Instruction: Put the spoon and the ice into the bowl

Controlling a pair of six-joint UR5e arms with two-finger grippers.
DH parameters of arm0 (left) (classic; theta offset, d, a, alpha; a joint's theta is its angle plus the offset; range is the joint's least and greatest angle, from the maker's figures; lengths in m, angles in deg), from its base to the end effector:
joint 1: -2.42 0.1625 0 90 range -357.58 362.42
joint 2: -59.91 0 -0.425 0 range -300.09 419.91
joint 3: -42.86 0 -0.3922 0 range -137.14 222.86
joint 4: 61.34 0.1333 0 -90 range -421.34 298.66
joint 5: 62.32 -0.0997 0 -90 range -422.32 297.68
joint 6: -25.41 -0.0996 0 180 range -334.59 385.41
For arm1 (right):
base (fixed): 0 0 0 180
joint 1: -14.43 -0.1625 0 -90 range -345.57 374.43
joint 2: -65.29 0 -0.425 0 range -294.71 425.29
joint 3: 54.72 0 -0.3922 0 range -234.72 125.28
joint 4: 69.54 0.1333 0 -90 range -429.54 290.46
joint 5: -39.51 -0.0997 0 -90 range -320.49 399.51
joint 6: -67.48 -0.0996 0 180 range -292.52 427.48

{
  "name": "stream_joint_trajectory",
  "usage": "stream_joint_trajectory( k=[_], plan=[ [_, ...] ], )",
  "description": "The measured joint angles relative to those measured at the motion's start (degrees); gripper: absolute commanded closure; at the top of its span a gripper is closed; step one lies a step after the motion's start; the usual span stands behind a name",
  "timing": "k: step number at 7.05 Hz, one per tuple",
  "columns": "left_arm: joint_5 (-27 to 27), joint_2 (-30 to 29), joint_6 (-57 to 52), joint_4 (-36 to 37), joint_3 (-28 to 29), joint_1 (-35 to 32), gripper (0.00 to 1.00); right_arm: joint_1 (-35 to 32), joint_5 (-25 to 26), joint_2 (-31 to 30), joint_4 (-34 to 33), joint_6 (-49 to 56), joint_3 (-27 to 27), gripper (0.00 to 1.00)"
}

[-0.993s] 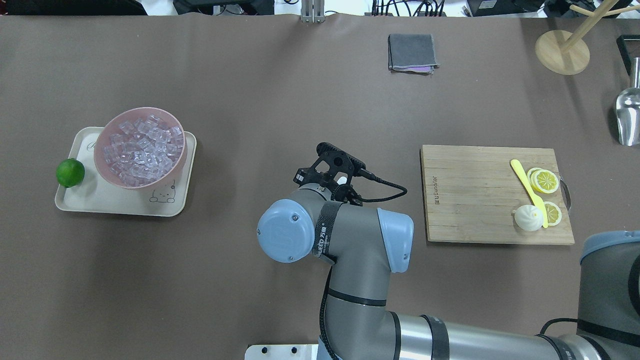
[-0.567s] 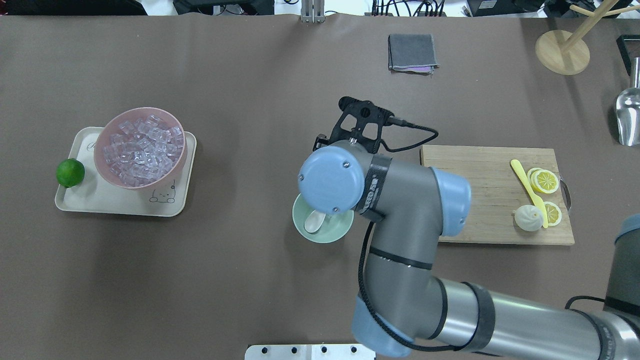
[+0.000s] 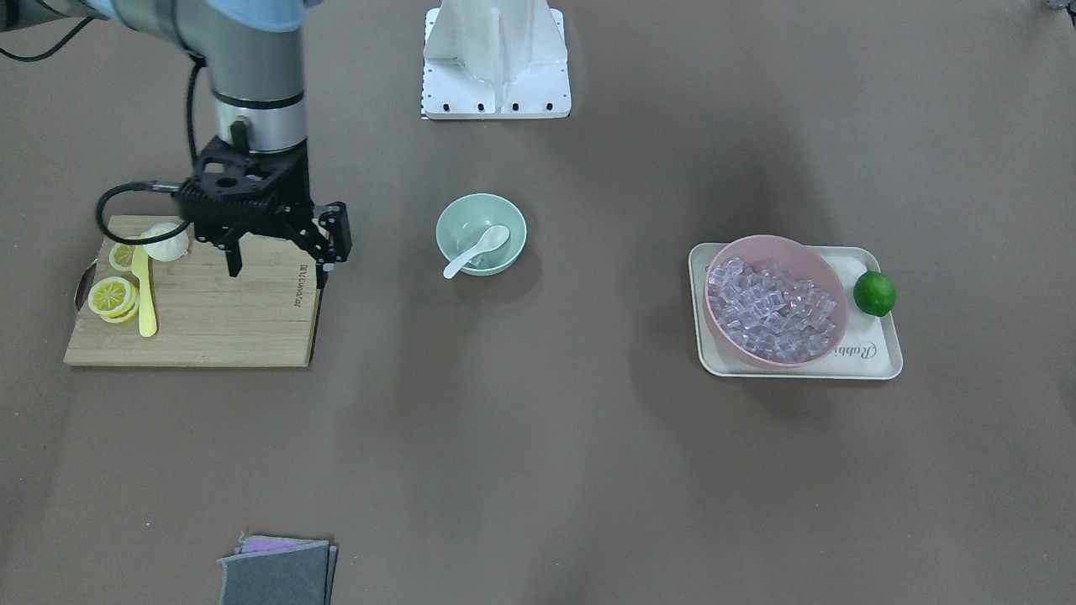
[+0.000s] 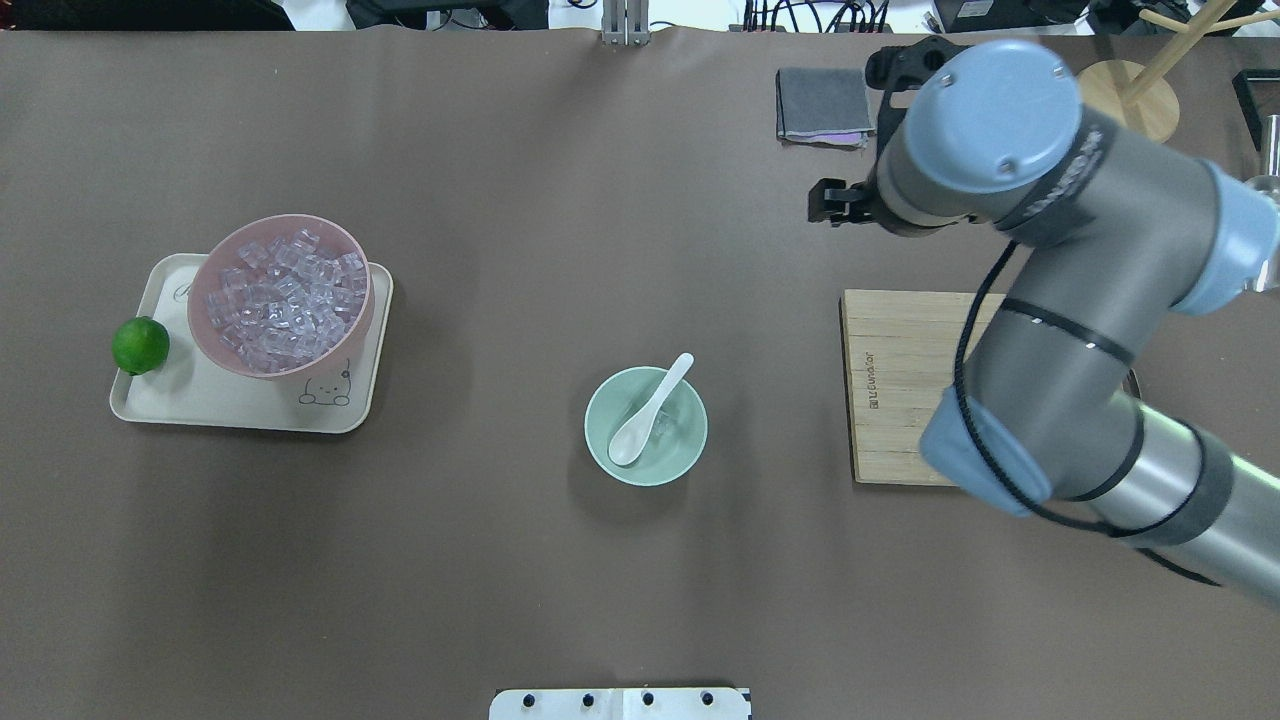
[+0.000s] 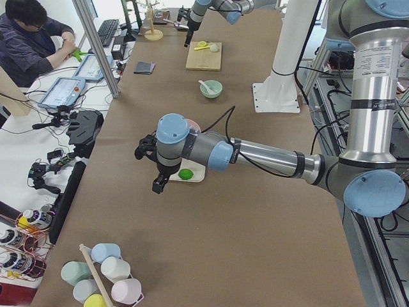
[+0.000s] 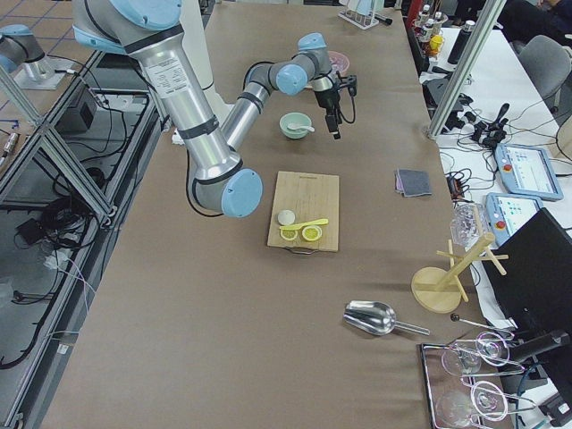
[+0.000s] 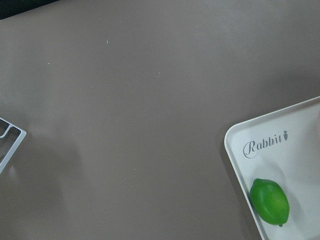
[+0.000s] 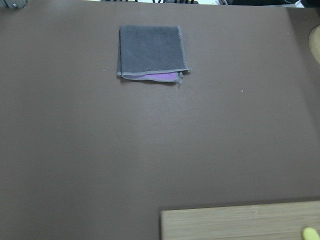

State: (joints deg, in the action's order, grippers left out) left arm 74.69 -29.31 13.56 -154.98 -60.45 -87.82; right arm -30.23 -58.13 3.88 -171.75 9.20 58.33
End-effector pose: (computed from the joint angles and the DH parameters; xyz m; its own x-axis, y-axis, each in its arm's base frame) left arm -0.0625 -0.4915 0.5398 0.6690 0.3938 -0.6304 -0.1363 0.8987 0.4168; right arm -0.3328 -0.4976 0.2411 0.8020 0.0600 0.5943 -0.2526 0.9356 0.2466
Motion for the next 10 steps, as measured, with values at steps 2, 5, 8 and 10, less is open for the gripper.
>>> stream_joint_trajectory(
  k=[2, 5, 8, 10],
  plan=[
    [0.3, 3.5, -10.3, 7.2, -1.0, -4.8, 0.02, -12.1, -14.2, -8.1, 2.4, 21.8, 0.9, 0.0],
    [-6.0, 8.1, -11.2, 1.0, 2.6, -6.9, 0.02, -30.2, -28.5, -20.1, 2.4, 53.4, -0.1, 0.0],
    [-6.2, 7.3, -0.6, 1.1, 3.0, -6.6, 0.02, -39.6, -31.0, -32.5, 4.6, 65.9, -2.5, 0.0],
    [-5.9, 7.6, 1.5, 1.1, 3.4, -6.4, 0.02, -42.4, -31.4, -36.6, 5.1, 70.8, -5.6, 0.0]
  ],
)
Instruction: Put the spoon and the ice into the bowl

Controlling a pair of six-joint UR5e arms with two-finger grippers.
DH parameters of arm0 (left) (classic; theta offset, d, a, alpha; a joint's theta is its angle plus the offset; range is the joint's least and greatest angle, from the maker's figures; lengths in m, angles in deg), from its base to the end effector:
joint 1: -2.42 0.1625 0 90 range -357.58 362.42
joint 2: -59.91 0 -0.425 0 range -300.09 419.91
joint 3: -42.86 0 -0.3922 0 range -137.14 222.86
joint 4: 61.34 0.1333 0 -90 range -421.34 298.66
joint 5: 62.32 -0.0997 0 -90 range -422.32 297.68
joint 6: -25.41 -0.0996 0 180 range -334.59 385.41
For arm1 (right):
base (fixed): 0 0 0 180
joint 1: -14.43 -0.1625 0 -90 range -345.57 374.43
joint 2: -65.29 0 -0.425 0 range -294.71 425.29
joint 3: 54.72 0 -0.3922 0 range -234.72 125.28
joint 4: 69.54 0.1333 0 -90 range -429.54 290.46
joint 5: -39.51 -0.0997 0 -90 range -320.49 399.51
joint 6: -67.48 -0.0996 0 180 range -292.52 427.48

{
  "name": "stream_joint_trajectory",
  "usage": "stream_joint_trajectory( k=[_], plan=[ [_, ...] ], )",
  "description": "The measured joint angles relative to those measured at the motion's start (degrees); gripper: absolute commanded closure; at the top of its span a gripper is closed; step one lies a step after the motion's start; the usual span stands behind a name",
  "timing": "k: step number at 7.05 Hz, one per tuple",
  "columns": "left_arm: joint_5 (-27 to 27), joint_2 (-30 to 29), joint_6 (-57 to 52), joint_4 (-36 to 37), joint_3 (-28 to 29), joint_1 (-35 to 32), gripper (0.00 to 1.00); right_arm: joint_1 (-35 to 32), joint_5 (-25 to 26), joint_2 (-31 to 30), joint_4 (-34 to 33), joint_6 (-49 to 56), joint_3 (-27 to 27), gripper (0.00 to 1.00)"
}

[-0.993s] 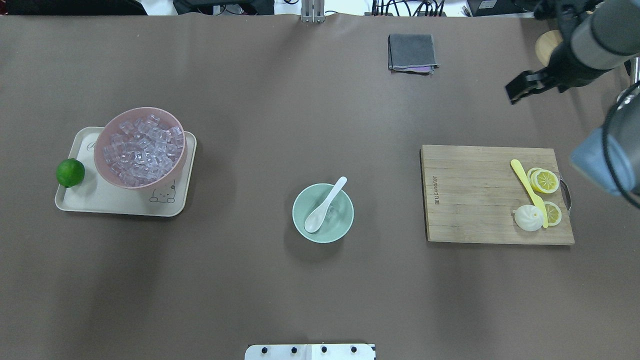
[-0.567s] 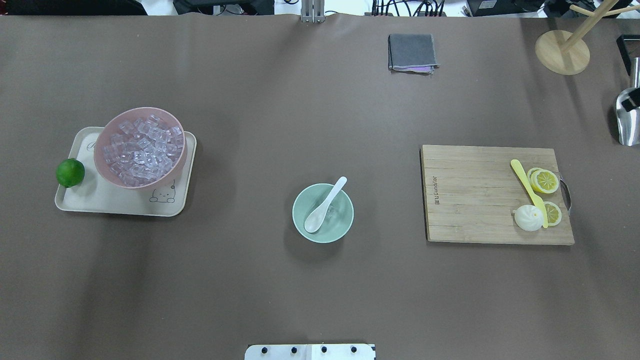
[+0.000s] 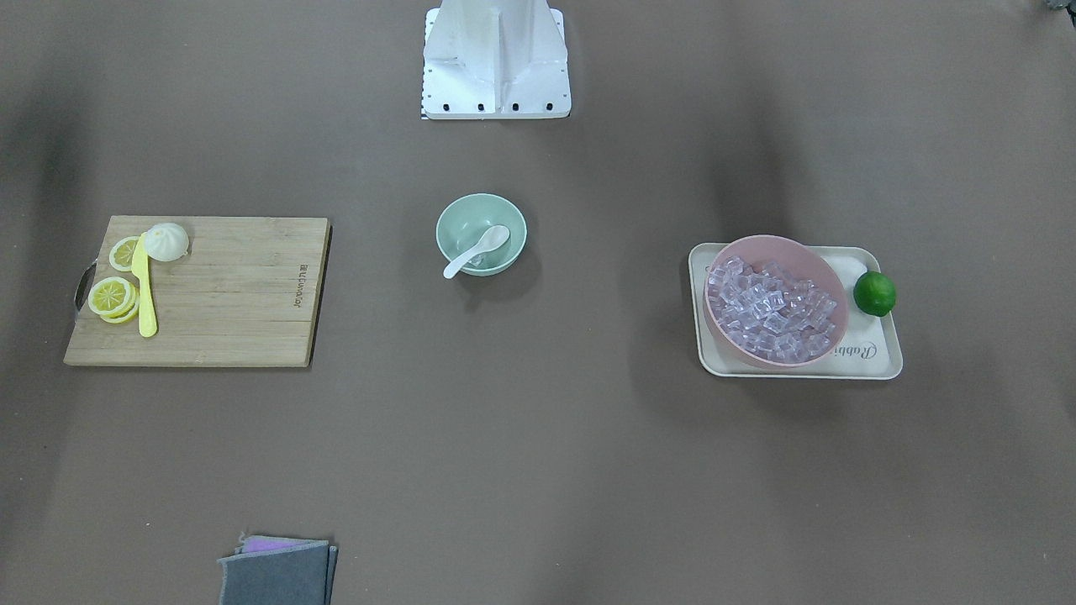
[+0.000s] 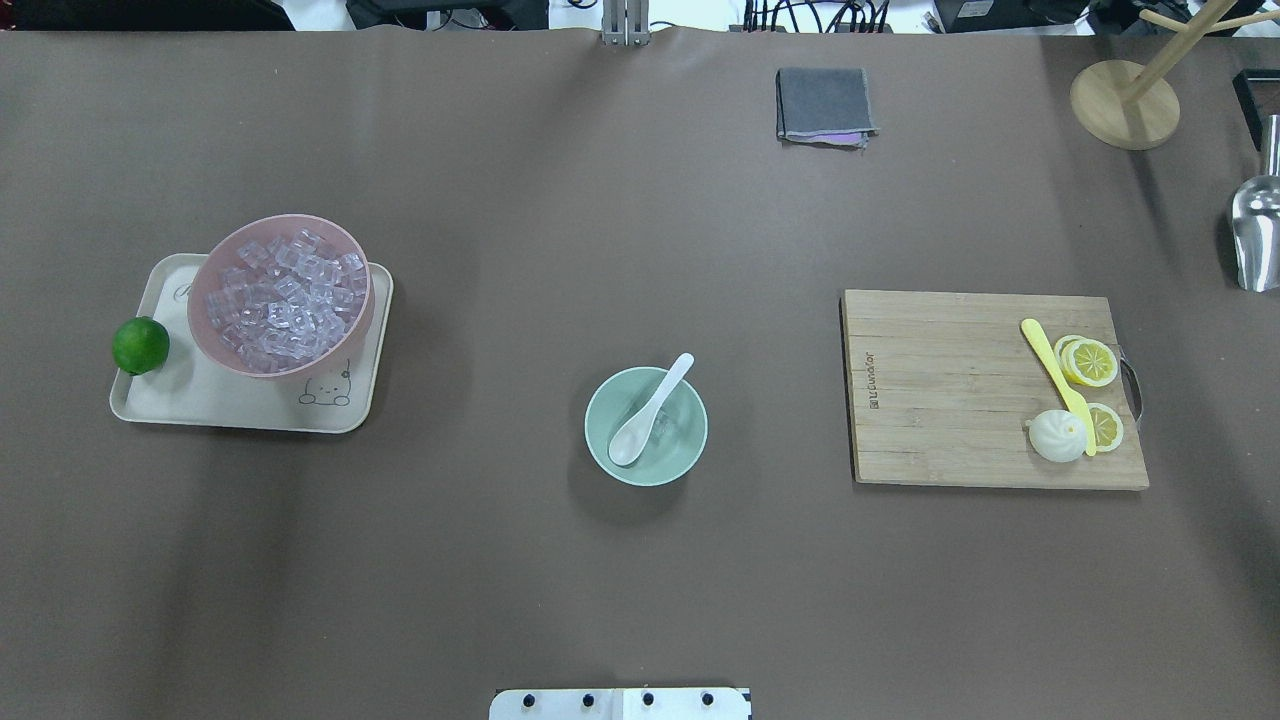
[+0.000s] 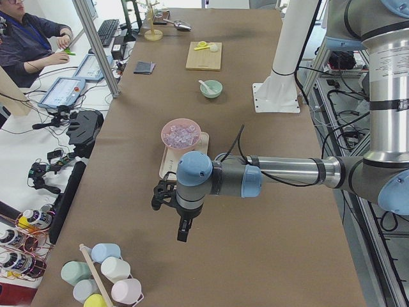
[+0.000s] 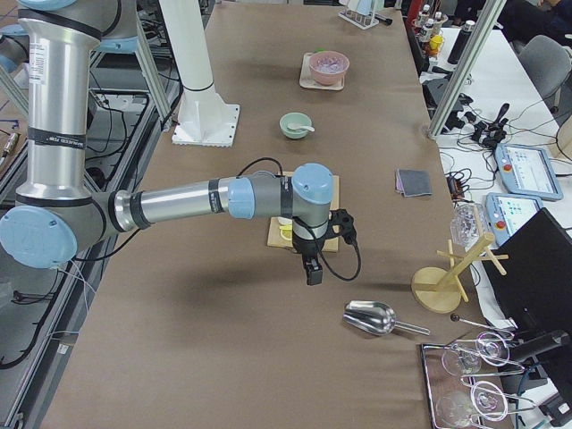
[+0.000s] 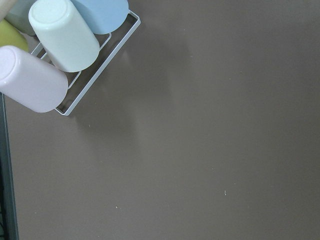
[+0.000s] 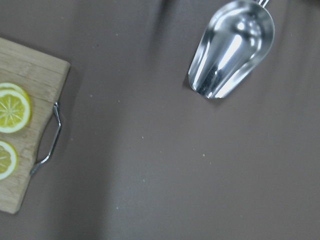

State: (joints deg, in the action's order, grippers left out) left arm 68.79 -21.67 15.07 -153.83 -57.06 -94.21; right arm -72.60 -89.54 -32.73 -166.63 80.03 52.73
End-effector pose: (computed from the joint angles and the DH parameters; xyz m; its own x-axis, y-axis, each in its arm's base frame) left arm -0.1175 -0.4238 0.6406 0.7621 0.1370 -0.6328 -0.0220 0.9823 0.1862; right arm 0.0482 -0.4335 0.5923 0.7445 -0.2812 0.6056 0.2188 0.9597 0.1766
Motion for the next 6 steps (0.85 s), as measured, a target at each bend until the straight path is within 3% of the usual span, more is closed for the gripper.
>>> stream_joint_trajectory(
  k=[6],
  plan=[
    [2.2, -2.6, 0.3, 7.2, -0.6, 0.6, 0.02, -1.3, -1.2, -2.8, 0.5, 0.7, -1.7, 0.0]
  ],
)
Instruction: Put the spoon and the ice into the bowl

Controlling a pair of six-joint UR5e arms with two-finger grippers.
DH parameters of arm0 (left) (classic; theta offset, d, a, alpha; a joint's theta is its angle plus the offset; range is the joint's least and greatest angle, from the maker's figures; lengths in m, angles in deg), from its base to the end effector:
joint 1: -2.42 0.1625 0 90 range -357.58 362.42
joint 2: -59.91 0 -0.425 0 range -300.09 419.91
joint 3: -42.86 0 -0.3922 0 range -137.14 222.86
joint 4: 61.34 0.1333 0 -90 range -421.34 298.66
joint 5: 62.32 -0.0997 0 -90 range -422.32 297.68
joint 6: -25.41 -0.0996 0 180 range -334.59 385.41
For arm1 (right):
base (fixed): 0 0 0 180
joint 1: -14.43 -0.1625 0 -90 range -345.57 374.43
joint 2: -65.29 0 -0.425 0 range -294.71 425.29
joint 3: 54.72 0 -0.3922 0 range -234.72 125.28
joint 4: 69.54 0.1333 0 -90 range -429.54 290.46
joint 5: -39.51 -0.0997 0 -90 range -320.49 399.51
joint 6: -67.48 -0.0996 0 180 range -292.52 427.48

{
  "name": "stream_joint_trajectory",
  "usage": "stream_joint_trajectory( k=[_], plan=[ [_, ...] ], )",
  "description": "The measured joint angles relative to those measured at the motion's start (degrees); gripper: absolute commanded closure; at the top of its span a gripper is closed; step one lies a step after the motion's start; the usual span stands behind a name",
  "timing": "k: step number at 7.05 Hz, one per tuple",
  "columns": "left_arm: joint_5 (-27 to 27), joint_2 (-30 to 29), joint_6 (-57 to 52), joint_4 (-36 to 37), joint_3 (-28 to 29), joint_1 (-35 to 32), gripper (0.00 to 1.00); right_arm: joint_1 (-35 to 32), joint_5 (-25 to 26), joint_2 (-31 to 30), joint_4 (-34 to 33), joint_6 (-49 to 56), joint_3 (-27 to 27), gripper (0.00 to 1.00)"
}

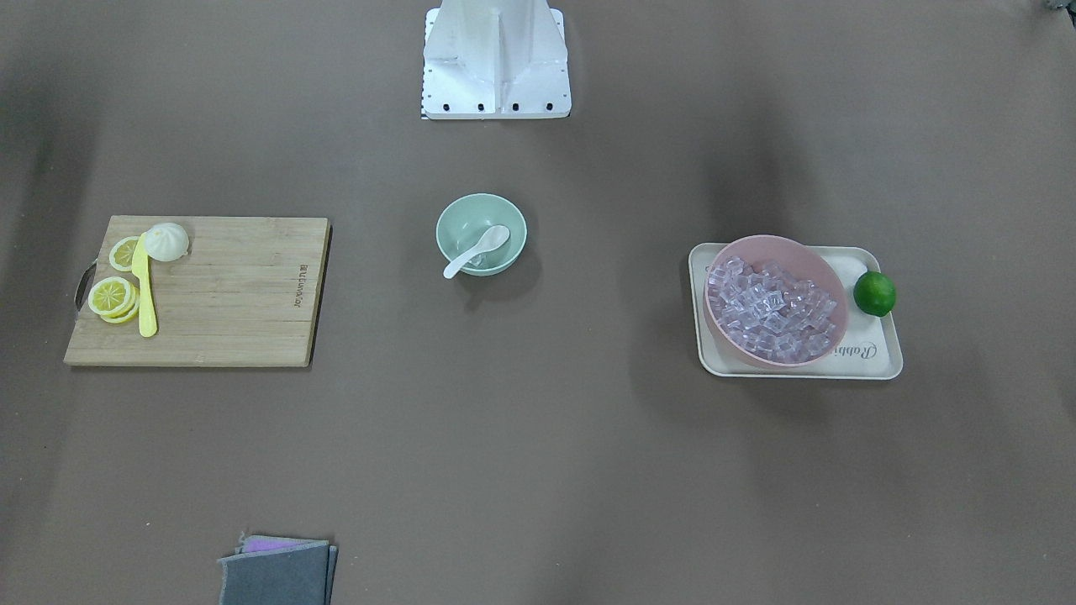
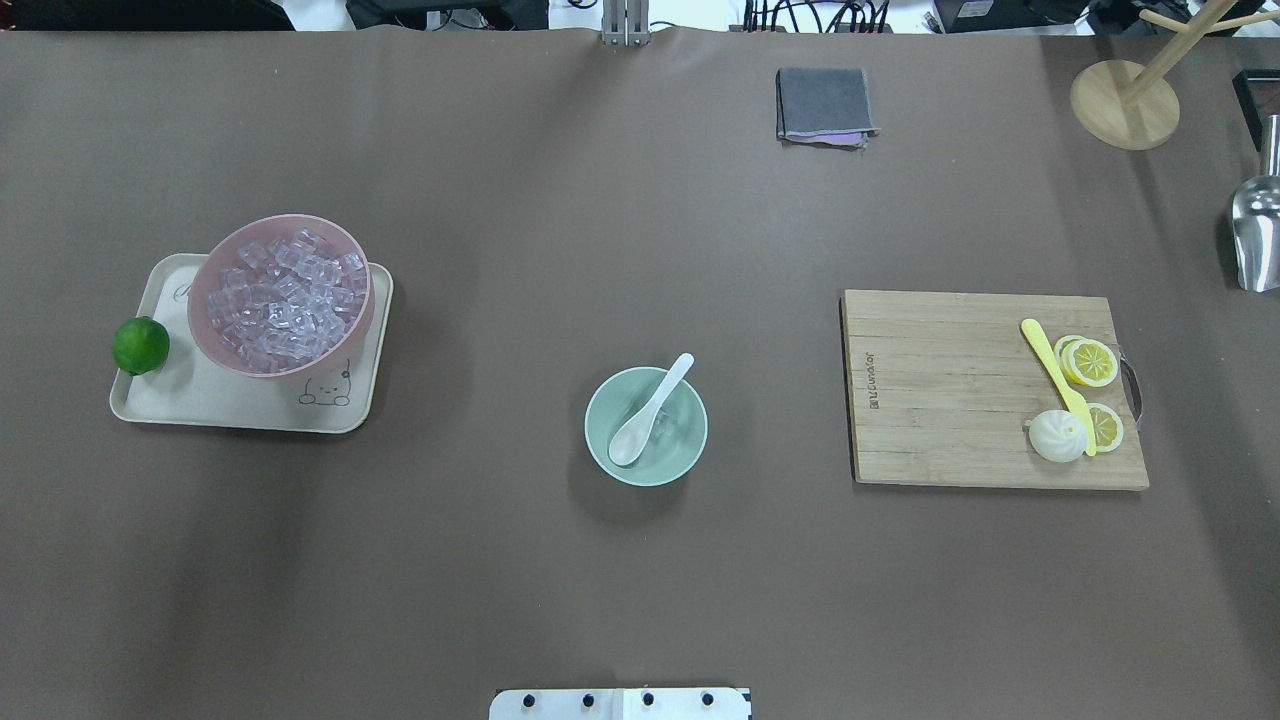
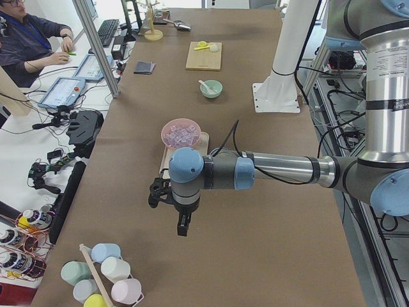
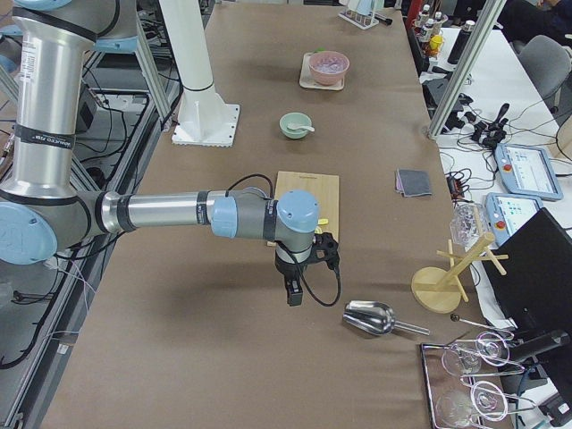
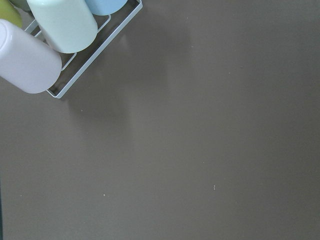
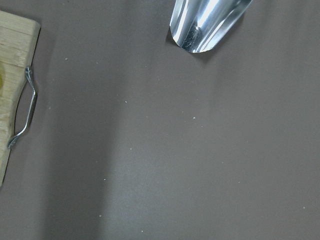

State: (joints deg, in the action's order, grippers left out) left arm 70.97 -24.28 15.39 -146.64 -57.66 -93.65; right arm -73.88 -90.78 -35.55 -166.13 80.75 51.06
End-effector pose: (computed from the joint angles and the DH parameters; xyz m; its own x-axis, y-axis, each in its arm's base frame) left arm -0.1120 -0.4382 0.6256 0.7312 0.0973 -0.6752 -0.0218 0.9926 0.1195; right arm 0.0568 -0.4101 0.6250 0.7359 -0.2331 0.6357 0.2038 0.9716 0.1203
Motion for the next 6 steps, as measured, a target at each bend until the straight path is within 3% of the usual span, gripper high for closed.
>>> stream_joint_trajectory(
  k=[6],
  plan=[
    [0.1, 0.2, -0.3, -0.8, 0.4, 0.1, 0.02, 0.1, -1.7, -0.1, 0.0, 0.4, -0.1, 0.0]
  ],
)
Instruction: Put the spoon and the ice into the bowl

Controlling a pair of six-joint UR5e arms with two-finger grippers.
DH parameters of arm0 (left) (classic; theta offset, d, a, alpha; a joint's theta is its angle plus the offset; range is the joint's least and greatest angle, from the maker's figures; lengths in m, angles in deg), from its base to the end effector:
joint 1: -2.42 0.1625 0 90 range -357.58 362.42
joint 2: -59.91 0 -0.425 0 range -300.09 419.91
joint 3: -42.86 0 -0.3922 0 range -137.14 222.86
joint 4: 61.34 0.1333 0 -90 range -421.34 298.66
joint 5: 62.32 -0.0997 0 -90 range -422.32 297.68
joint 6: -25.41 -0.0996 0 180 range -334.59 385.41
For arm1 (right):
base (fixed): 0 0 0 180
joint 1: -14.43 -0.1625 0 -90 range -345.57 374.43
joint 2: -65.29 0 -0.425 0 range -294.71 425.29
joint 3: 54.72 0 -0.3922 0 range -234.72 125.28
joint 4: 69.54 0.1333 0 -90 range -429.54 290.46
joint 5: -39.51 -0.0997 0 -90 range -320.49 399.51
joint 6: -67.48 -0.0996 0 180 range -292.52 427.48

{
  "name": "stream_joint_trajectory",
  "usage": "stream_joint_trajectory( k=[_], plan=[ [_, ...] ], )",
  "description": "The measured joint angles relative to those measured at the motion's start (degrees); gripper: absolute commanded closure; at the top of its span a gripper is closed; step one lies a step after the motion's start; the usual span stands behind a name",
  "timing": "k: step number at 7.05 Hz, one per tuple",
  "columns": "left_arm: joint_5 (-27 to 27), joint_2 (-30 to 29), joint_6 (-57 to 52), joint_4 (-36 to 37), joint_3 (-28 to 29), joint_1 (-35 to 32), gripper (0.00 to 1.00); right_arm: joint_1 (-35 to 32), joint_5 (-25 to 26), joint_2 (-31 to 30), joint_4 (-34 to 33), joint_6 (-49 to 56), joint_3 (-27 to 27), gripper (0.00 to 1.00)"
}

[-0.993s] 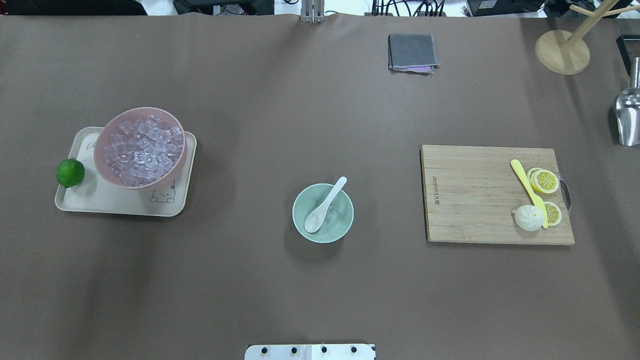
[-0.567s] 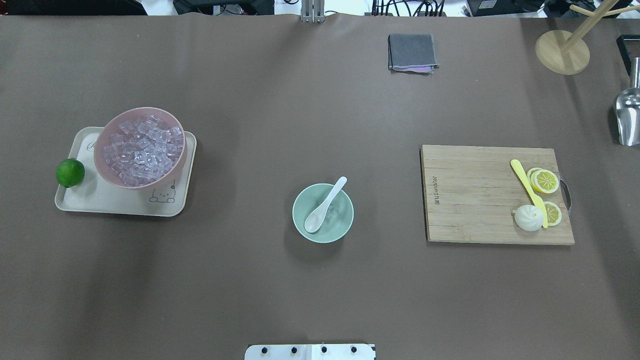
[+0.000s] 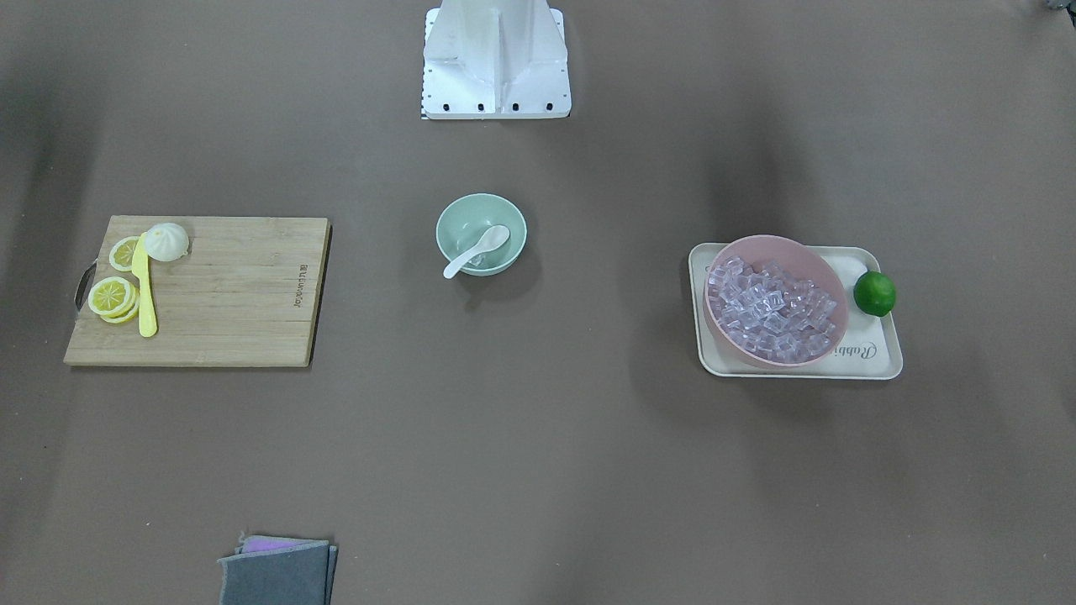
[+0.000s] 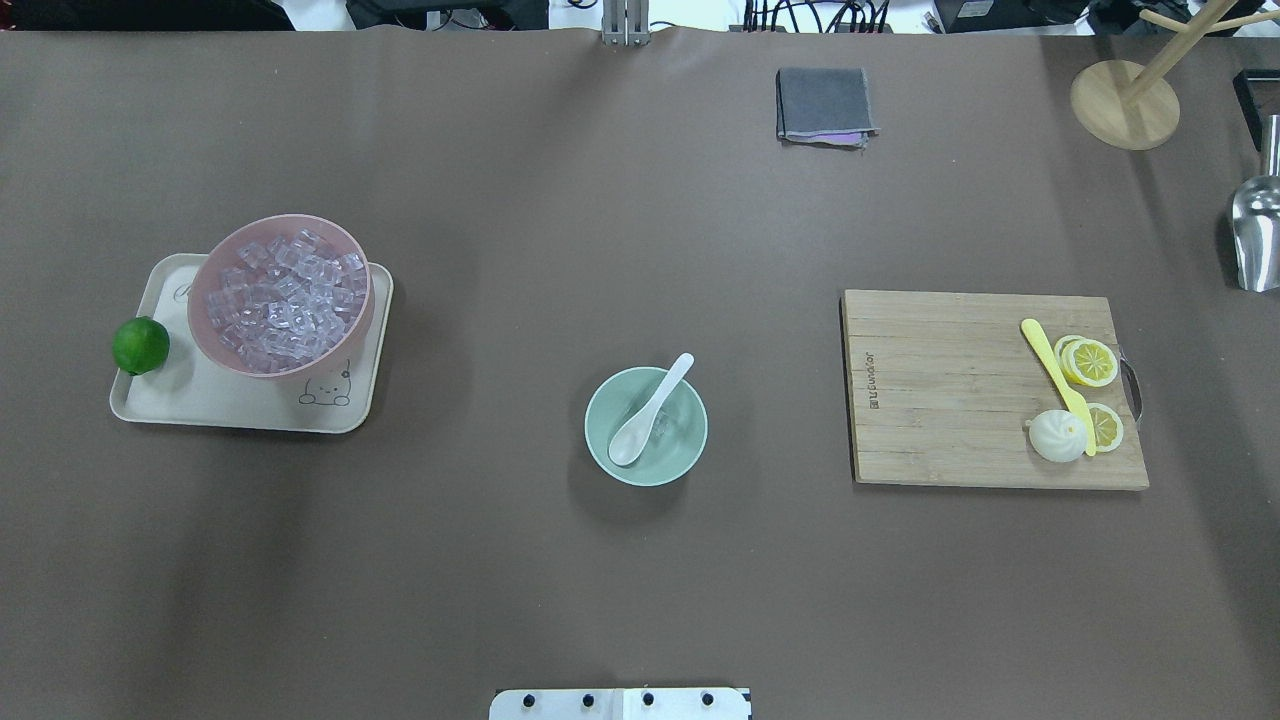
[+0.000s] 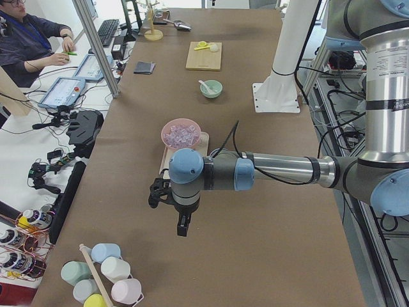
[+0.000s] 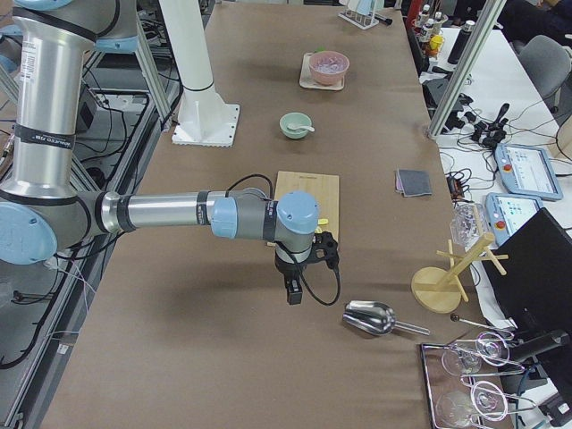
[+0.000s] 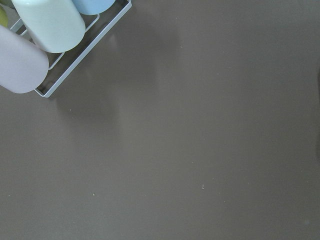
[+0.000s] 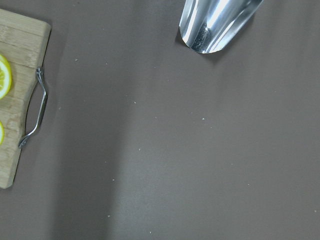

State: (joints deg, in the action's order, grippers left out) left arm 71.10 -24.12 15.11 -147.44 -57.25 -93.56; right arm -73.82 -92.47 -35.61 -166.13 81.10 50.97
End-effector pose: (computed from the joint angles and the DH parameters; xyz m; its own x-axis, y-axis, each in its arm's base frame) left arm -0.1111 -0.4378 0.6288 0.7297 0.1062 -0.6755 -0.0267 0.9915 0.1270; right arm 0.0542 -0.4096 0.6242 0.7156 -0.2369 0.6571 0.2048 0.9705 0.1269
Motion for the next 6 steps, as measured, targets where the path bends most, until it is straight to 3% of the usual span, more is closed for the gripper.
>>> stream_joint_trajectory(
  k=[6],
  plan=[
    [0.0, 0.0, 0.0, 0.0, 0.0, 0.0, 0.02, 0.2, -1.3, 0.1, 0.0, 0.1, 0.0, 0.0]
  ],
)
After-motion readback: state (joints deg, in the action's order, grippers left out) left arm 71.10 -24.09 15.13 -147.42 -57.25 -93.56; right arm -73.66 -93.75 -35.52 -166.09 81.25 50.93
